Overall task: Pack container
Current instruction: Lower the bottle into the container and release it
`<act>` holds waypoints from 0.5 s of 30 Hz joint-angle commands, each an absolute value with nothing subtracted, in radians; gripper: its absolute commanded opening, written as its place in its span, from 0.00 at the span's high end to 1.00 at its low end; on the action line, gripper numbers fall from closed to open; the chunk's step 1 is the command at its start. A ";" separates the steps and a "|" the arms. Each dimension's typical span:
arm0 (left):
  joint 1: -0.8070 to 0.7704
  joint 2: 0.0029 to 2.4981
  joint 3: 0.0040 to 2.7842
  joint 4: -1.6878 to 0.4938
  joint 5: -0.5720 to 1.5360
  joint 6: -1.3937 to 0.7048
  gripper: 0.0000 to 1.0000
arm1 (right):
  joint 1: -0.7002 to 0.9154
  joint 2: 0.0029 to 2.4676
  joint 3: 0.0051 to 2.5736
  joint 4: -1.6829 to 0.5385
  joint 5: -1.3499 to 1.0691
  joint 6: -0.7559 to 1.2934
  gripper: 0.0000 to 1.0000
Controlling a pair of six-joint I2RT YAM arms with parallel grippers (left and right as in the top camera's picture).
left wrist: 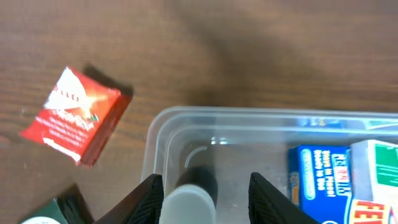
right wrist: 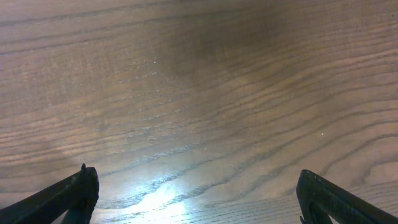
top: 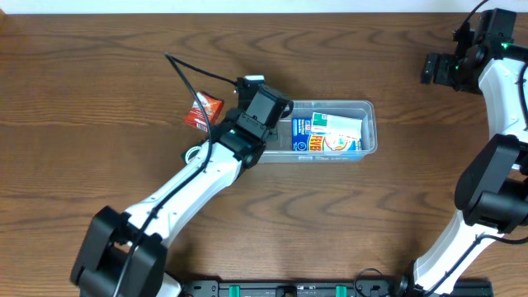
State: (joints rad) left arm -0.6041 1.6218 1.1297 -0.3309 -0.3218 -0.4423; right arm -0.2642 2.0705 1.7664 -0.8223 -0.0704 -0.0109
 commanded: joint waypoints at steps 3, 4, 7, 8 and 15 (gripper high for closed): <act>-0.596 1.564 1.124 -0.318 -0.395 -0.328 0.55 | -0.269 2.070 1.773 -0.823 -0.067 -0.005 0.01; -0.593 1.556 1.124 -0.319 -0.411 -0.309 0.52 | -0.269 2.070 1.773 -0.823 -0.068 -0.004 0.01; -0.568 1.528 1.124 -0.322 -0.420 -0.240 0.42 | -0.269 2.070 1.773 -0.823 -0.067 -0.004 0.01; -0.553 1.515 1.124 -0.324 -0.420 -0.228 0.41 | -0.269 2.070 1.773 -0.823 -0.067 -0.004 0.01; -0.399 1.443 1.124 -0.331 -0.400 -0.199 0.35 | -0.269 2.070 1.773 -0.823 -0.068 -0.004 0.01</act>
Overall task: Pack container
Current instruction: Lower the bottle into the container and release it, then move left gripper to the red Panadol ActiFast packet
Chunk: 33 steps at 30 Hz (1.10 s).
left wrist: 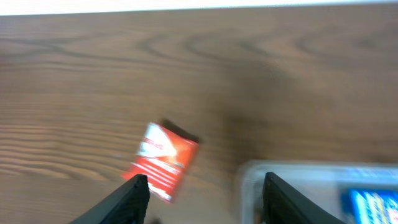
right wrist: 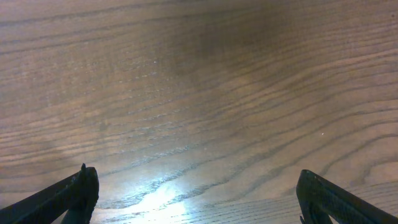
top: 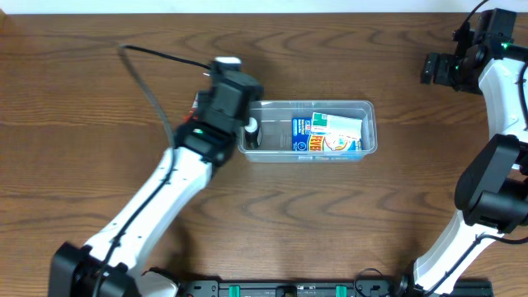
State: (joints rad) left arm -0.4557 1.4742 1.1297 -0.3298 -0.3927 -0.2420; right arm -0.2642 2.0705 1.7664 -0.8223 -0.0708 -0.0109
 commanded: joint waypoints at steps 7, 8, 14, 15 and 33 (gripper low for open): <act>-0.245 1.466 1.124 -0.328 -0.273 -0.060 0.31 | -0.269 2.070 1.773 -0.823 -0.068 -0.004 0.01; -0.231 1.473 1.124 -0.326 -0.273 -0.045 0.31 | -0.269 2.070 1.773 -0.823 -0.068 -0.004 0.01; -0.139 1.523 1.124 -0.274 -0.223 0.139 0.24 | -0.269 2.070 1.773 -0.823 -0.068 -0.004 0.01; -0.129 1.529 1.124 -0.274 -0.189 0.178 0.23 | -0.269 2.070 1.773 -0.823 -0.067 -0.005 0.01; -0.063 1.742 1.124 -0.327 0.139 0.299 0.02 | -0.269 2.070 1.773 -0.823 -0.068 -0.005 0.01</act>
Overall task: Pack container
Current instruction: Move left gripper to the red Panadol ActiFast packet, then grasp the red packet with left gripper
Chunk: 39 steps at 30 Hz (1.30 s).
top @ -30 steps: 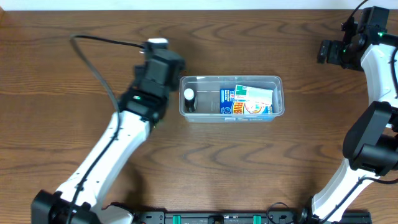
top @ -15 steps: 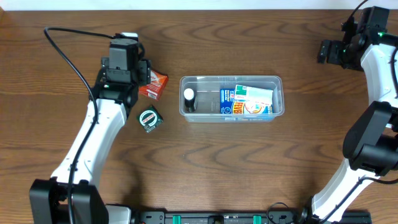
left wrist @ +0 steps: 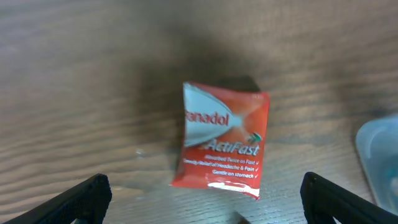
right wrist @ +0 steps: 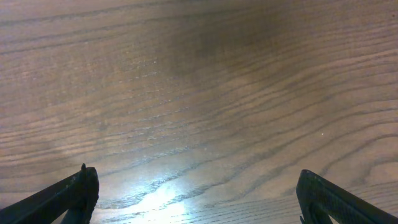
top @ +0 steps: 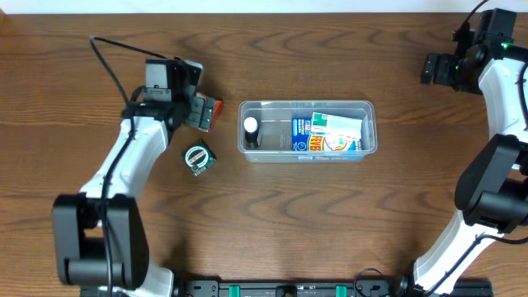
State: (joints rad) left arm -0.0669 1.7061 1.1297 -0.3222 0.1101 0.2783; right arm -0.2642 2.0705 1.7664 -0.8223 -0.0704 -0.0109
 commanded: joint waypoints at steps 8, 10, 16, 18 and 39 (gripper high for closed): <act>-0.063 1.829 1.124 -0.289 0.139 0.300 0.02 | -0.269 2.070 1.773 -0.823 -0.067 -0.004 0.01; -0.063 1.847 1.124 -0.285 0.139 0.300 0.02 | -0.269 2.070 1.773 -0.823 -0.067 -0.005 0.01; -0.063 1.903 1.124 -0.252 0.139 0.303 0.02 | -0.269 2.070 1.773 -0.823 -0.067 -0.005 0.01; -0.063 1.908 1.124 -0.244 0.139 0.303 0.02 | -0.269 2.070 1.773 -0.823 -0.068 -0.005 0.01; -0.064 1.908 1.124 -0.170 0.139 0.303 0.02 | -0.269 2.070 1.773 -0.823 -0.067 -0.005 0.01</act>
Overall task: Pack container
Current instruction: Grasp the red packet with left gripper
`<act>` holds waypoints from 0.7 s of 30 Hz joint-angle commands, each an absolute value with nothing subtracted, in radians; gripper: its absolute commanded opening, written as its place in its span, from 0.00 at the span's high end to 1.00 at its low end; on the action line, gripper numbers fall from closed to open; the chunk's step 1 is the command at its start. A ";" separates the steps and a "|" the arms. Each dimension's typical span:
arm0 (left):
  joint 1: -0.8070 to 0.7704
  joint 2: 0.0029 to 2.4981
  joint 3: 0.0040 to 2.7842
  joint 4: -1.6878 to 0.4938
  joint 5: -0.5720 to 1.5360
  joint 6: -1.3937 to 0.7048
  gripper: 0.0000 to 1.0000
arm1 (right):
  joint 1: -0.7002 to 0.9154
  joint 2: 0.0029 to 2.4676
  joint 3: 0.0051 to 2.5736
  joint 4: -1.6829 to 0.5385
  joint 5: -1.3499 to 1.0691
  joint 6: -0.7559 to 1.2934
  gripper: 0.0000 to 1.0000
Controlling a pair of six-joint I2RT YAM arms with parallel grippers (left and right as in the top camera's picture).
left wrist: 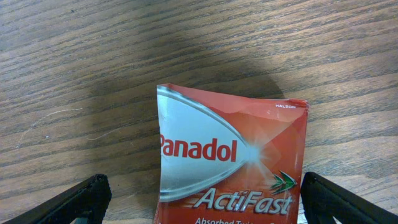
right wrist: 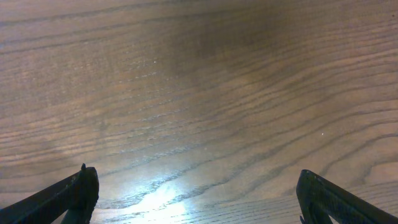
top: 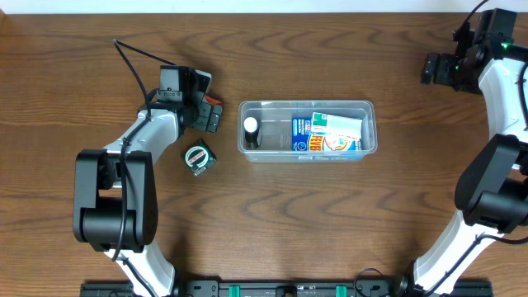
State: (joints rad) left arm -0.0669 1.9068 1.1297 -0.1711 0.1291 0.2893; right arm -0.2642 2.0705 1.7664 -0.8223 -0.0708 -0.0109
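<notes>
The clear plastic container sits mid-table, holding a small white-capped bottle at its left end and blue and green boxes on the right. A red Panadol ActiFast sachet lies flat on the wood left of the container, its red edge peeking past the arm. My left gripper is open low over it, one finger on each side. A round green-and-white item lies just below. My right gripper is open over bare wood at the far right corner.
The left arm's black cable loops over the table behind the gripper. The table's far edge runs along the top of the overhead view. The right arm runs down the right side.
My left gripper has come down closer over the red sachet, which now fills much more of the wrist view between the open fingers. The right arm has not moved.
My left gripper was in the container's left end with the white-capped bottle between its fingers. Then it had pulled out to the left, leaving the bottle standing inside. Then it hovered open over the red sachet, and now sits lower around it.
</notes>
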 commanded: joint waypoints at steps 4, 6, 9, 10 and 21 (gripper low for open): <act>-0.065 1.908 1.124 -0.170 0.139 0.303 0.02 | -0.269 2.070 1.773 -0.823 -0.067 -0.004 0.01; -0.065 1.908 1.124 -0.171 0.142 0.303 0.01 | -0.269 2.070 1.773 -0.823 -0.067 -0.004 0.01; -0.065 1.908 1.124 -0.174 0.150 0.303 0.05 | -0.269 2.070 1.773 -0.823 -0.067 -0.004 0.01; -0.067 1.908 1.124 -0.175 0.150 0.303 0.07 | -0.269 2.070 1.773 -0.823 -0.067 -0.005 0.01; -0.094 1.908 1.123 -0.178 0.150 0.302 0.11 | -0.269 2.070 1.773 -0.823 -0.067 -0.005 0.01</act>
State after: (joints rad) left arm -0.0845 1.9068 1.1297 -0.1753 0.1364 0.2905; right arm -0.2642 2.0705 1.7664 -0.8223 -0.0708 -0.0109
